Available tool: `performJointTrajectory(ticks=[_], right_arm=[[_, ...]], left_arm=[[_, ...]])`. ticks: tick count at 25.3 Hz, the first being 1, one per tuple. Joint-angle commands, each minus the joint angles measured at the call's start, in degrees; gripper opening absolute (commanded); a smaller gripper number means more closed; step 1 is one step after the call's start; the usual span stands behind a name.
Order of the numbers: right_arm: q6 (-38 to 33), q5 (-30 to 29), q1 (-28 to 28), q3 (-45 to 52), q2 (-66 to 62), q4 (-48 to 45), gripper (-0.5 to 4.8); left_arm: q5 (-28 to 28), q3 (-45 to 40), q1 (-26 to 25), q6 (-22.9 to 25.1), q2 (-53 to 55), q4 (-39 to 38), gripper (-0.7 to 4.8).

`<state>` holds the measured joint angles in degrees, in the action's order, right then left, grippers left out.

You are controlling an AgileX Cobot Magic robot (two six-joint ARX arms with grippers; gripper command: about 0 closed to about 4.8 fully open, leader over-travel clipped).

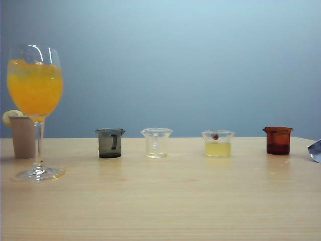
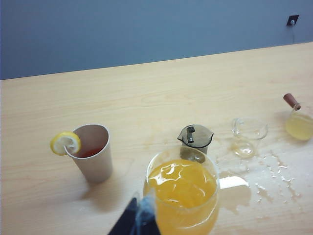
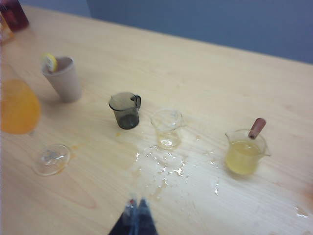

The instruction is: Pick up the second measuring cup from the left, pour the orange juice inside into the goblet, and finally put the measuring cup back in its original place.

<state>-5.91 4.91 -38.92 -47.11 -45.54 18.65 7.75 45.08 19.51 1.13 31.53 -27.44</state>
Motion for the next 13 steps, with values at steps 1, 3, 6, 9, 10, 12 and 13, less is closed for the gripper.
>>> performJointTrajectory(ticks=[1, 3, 6, 9, 10, 12, 13], right_arm=[[0.4, 0.1, 0.1, -0.2, 6.6, 7.8, -0.03], [0.4, 0.9, 0.1, -0.1, 11.2, 13.1, -0.03], [0.4, 3.6, 0.1, 0.5, 17.9, 18.0, -0.03], [0.4, 4.1, 0.1, 4.9, 28.3, 19.3, -0.03], [0.4, 4.2, 0.1, 6.4, 30.7, 19.4, -0.03], [0.0, 4.0, 0.1, 10.8, 36.8, 19.4, -0.03], [-0.3, 4.0, 0.0, 13.1, 39.6, 19.1, -0.03]], left_arm=[[0.2, 0.3, 0.0, -4.2, -0.1, 0.7, -0.03], [-5.7, 0.2, 0.0, -6.0, -0.3, 0.2, -0.05], [-10.6, 0.1, 0.0, -6.1, -0.9, -2.5, -0.05], [-10.5, -3.7, 0.0, -8.2, -6.8, -1.4, -0.05], [-10.4, -4.7, 0.0, -8.3, -8.5, -1.0, -0.05], [-10.6, -8.6, 0.0, -10.0, -14.5, 1.8, -0.05], [-10.6, -10.7, 0.0, -10.9, -17.6, 3.5, -0.05]])
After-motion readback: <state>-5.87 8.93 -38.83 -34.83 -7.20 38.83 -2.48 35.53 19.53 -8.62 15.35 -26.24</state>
